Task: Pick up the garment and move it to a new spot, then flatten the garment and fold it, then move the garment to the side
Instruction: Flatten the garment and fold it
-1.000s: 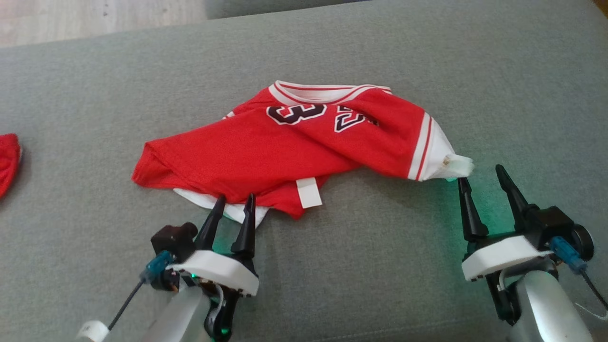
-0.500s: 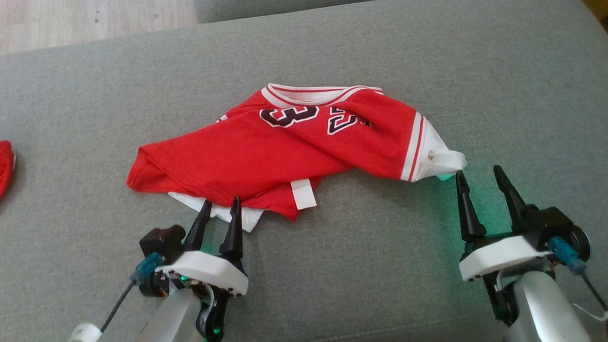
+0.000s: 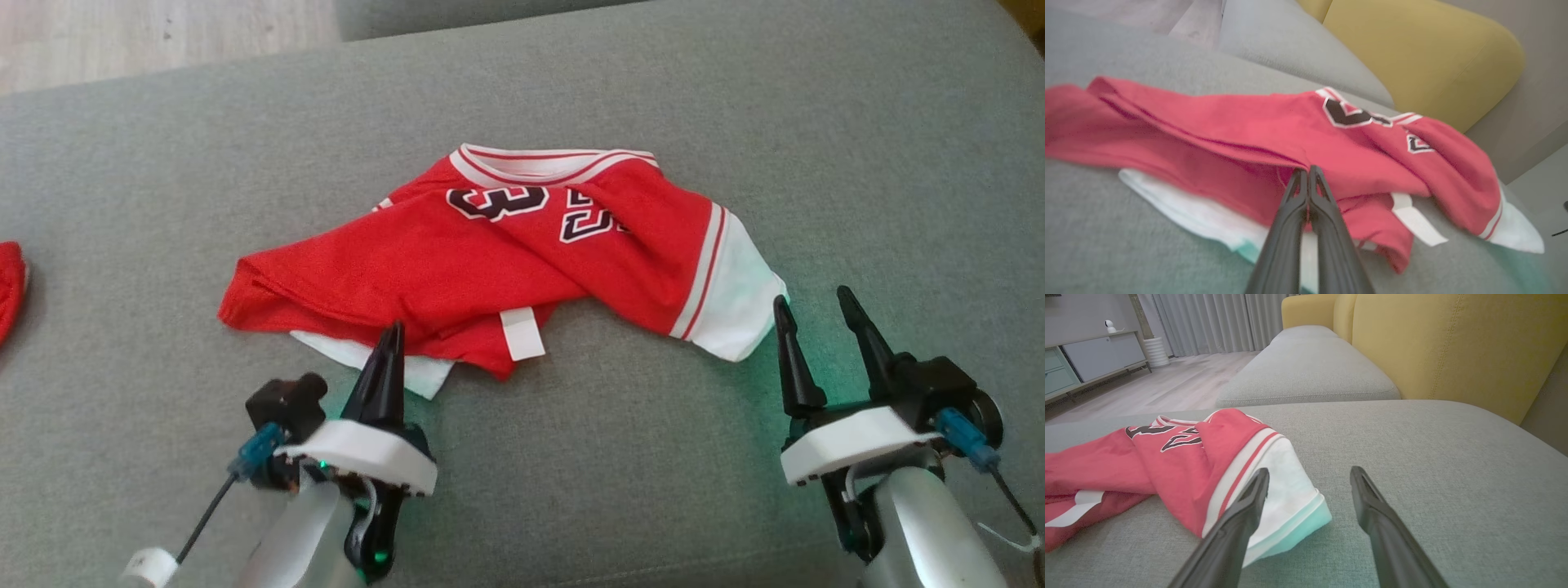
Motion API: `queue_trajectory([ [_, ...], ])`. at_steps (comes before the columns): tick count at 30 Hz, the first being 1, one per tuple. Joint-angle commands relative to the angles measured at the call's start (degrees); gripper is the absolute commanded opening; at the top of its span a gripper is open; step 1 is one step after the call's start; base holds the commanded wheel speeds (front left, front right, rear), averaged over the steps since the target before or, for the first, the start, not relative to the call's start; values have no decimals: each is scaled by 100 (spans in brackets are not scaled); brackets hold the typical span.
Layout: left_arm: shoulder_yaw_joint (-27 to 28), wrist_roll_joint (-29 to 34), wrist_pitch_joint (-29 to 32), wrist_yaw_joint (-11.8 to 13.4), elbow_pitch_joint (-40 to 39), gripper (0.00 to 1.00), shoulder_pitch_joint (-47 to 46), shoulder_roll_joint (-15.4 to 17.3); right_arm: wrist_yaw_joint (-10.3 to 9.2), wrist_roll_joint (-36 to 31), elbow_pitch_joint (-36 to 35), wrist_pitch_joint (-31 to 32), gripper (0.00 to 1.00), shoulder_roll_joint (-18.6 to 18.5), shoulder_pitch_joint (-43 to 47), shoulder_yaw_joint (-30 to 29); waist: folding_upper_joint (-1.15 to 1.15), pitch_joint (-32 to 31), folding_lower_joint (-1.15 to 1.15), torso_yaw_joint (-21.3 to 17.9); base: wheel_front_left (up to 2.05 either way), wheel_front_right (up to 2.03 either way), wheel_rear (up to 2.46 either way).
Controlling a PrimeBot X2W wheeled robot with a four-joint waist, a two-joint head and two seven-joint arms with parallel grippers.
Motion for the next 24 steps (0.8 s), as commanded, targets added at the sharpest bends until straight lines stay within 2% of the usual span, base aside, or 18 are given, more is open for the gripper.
queue_trajectory([
  [1,209,83,-38,-32,-369,0,-182,42,43,60,-139,-23,100,7,-61,112,0,-70,-1,61,0,0,0],
  [4,231,158,-38,-32,-639,0,-122,42,43,89,-123,-23,100,9,-9,84,0,-156,-1,155,0,0,0],
  [10,219,430,-38,-32,-1710,0,228,42,43,195,-29,-23,100,47,186,72,0,-555,-1,586,0,0,0],
  [17,-109,731,-38,-32,-2715,0,711,61,43,321,53,-23,100,135,387,46,0,-967,-1,1130,0,0,0],
  [21,-283,840,-38,-32,-3306,0,870,144,43,339,78,-23,100,167,445,8,0,-1021,-1,1315,0,0,0],
  [24,-271,889,-38,-32,-3428,0,986,192,43,339,81,-23,100,182,464,15,0,-998,-1,1348,0,0,0],
])
